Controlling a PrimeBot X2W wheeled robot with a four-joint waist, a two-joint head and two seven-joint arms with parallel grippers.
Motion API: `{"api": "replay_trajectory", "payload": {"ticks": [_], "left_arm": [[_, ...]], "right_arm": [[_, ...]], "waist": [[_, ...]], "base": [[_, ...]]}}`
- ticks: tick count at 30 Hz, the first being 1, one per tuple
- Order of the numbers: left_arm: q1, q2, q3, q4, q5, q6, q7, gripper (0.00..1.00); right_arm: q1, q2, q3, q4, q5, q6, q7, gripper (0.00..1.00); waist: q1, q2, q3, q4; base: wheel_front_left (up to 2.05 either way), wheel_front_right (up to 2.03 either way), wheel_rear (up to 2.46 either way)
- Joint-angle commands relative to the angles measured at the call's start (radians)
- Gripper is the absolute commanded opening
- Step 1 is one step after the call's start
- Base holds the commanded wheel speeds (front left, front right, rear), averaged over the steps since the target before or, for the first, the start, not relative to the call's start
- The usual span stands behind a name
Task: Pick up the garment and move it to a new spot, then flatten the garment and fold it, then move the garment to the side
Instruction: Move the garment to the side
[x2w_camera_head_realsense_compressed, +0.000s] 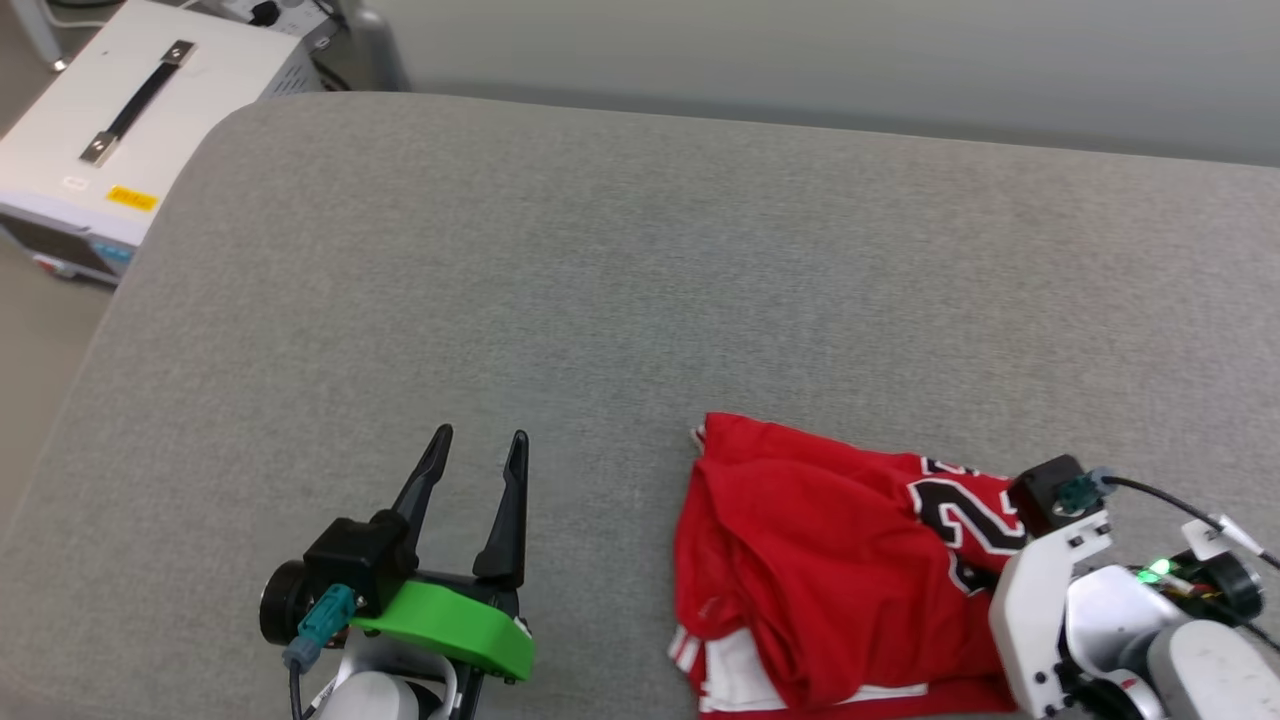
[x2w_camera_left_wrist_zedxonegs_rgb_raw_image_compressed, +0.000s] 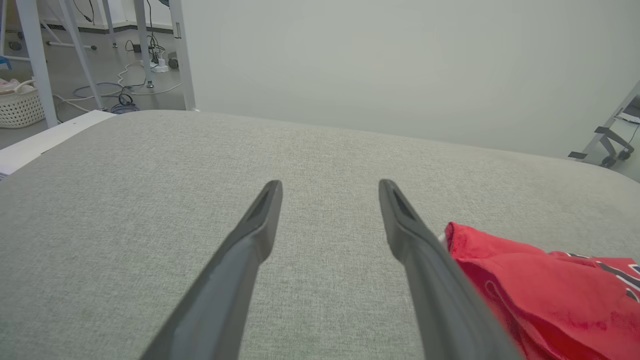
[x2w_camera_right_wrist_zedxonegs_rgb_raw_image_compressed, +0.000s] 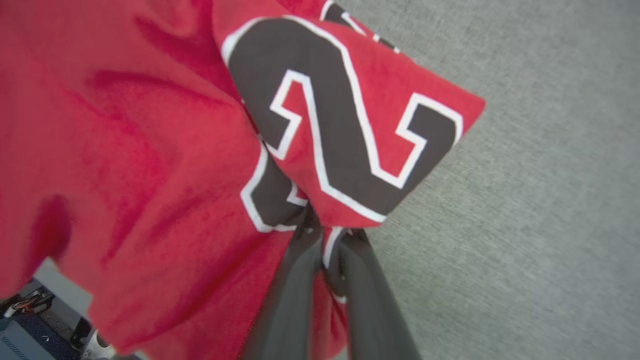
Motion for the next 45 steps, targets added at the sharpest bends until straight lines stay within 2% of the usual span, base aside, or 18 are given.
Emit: {"api": "replay_trajectory", "payload": {"ticks": [1, 7, 12, 16, 21, 25, 28, 33, 37, 45], "left_arm": [[-0.004, -0.001, -0.004, -0.002, 0.003, -0.004, -0.006, 1.00], [-0.001, 0.004, -0.020, -0.012, 0.006, -0.004, -0.006, 1.00], [-0.023, 0.012, -0.051, -0.026, 0.016, -0.004, -0.006, 1.00], [-0.057, 0.028, -0.081, -0.037, 0.030, -0.004, -0.006, 1.00], [-0.108, 0.051, -0.124, -0.076, 0.042, -0.004, -0.006, 1.00], [-0.159, 0.084, -0.166, -0.109, 0.072, -0.004, -0.006, 1.00], [-0.190, 0.104, -0.192, -0.138, 0.085, -0.004, -0.006, 1.00], [-0.229, 0.129, -0.222, -0.180, 0.099, -0.004, -0.002, 1.00], [-0.255, 0.151, -0.235, -0.235, 0.109, -0.004, 0.024, 1.00], [-0.289, 0.189, -0.229, -0.333, 0.117, -0.003, 0.082, 1.00]], "right_arm": [[-0.020, -0.048, 0.006, -0.016, -0.018, -0.002, -0.005, 0.00], [-0.074, -0.250, 0.112, -0.105, -0.043, -0.002, -0.001, 0.00], [-0.127, -0.409, 0.152, -0.122, -0.046, -0.002, -0.027, 0.00], [-0.150, -0.494, 0.133, -0.111, -0.045, -0.002, -0.057, 0.00], [-0.180, -0.556, 0.085, -0.054, -0.054, -0.002, -0.123, 0.00], [-0.214, -0.598, 0.041, 0.020, -0.091, -0.002, -0.216, 0.00], [-0.238, -0.611, 0.009, 0.091, -0.117, -0.002, -0.301, 0.00], [-0.271, -0.578, -0.067, 0.225, -0.160, -0.002, -0.414, 0.00], [-0.327, -0.575, -0.100, 0.321, -0.278, -0.002, -0.512, 0.00], [-0.481, -0.452, -0.246, 0.490, -0.434, -0.002, -0.646, 0.00]], "waist": [[-0.0001, -0.0001, -0.014, -0.043], [-0.0001, -0.0001, -0.001, -0.143], [-0.0001, -0.0001, 0.047, -0.234], [-0.0001, -0.0001, 0.096, -0.298], [-0.0001, -0.0001, 0.185, -0.361], [-0.0001, -0.0001, 0.270, -0.400], [-0.0001, -0.0001, 0.326, -0.426], [-0.0001, -0.0001, 0.391, -0.447], [-0.0001, -0.0001, 0.442, -0.457], [-0.0001, -0.0001, 0.513, -0.454]], "base": [[0.00, 0.00, 0.00], [0.00, 0.00, 0.00], [0.00, 0.00, 0.00], [0.00, 0.00, 0.00], [0.00, 0.00, 0.00], [0.00, 0.00, 0.00], [0.00, 0.00, 0.00], [0.00, 0.00, 0.00], [0.00, 0.00, 0.00], [0.00, 0.00, 0.00]]}}
